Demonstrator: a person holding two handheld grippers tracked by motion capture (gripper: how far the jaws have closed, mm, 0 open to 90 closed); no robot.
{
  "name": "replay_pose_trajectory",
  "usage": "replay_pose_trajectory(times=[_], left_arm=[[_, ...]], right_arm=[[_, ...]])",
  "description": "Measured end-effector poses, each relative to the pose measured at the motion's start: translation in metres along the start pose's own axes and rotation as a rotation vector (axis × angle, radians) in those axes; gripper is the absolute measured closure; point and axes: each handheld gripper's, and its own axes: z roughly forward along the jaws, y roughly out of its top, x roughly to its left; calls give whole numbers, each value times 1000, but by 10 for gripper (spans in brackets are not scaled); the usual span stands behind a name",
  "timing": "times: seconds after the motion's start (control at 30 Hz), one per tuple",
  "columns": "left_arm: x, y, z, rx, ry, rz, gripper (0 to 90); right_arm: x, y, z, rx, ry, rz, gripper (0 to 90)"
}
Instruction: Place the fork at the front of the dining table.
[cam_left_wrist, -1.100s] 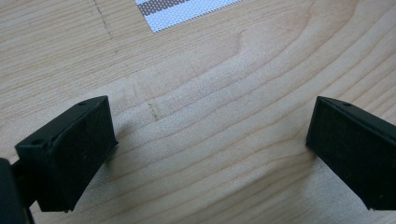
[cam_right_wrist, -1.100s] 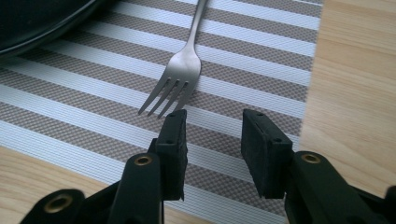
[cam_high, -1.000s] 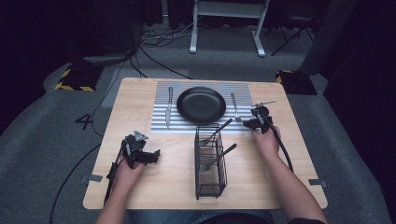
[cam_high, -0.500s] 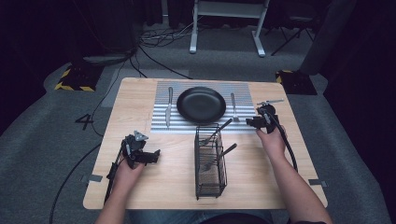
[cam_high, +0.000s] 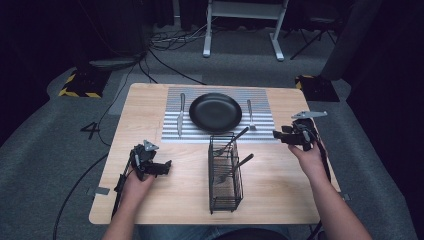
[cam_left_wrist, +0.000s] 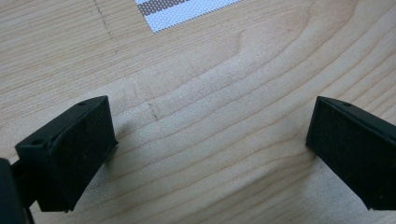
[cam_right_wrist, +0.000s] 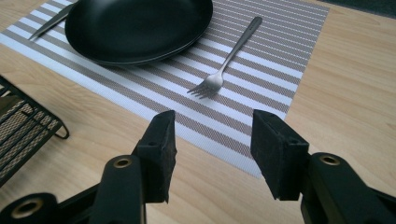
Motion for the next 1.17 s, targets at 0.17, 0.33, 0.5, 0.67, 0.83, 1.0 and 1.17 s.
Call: replay_pose_trajectory(times=[0.17, 0.33, 0.5, 0.67, 0.83, 1.0, 1.17], left_arm=[[0, 0, 0, 0, 0, 0, 14], [0, 0, 0, 0, 1, -2, 14], [0, 0, 0, 0, 1, -2, 14], [0, 0, 0, 0, 1, -2, 14], [0, 0, 0, 2, 1, -1, 14], [0, 0, 0, 3, 1, 0, 14], [0, 0, 0, 3, 1, 0, 14]], right_arm=[[-3, -20, -16, -23, 13, 19, 482], [-3, -41, -21, -18, 4, 12, 473], [-4, -58, -19, -3, 0, 24, 472], [-9, -85, -10, 56, -32, 30, 503], [-12, -109, -1, 104, -57, 47, 544], [-12, -136, 1, -30, -77, 5, 476], [-13, -136, 1, -25, -100, 11, 396]])
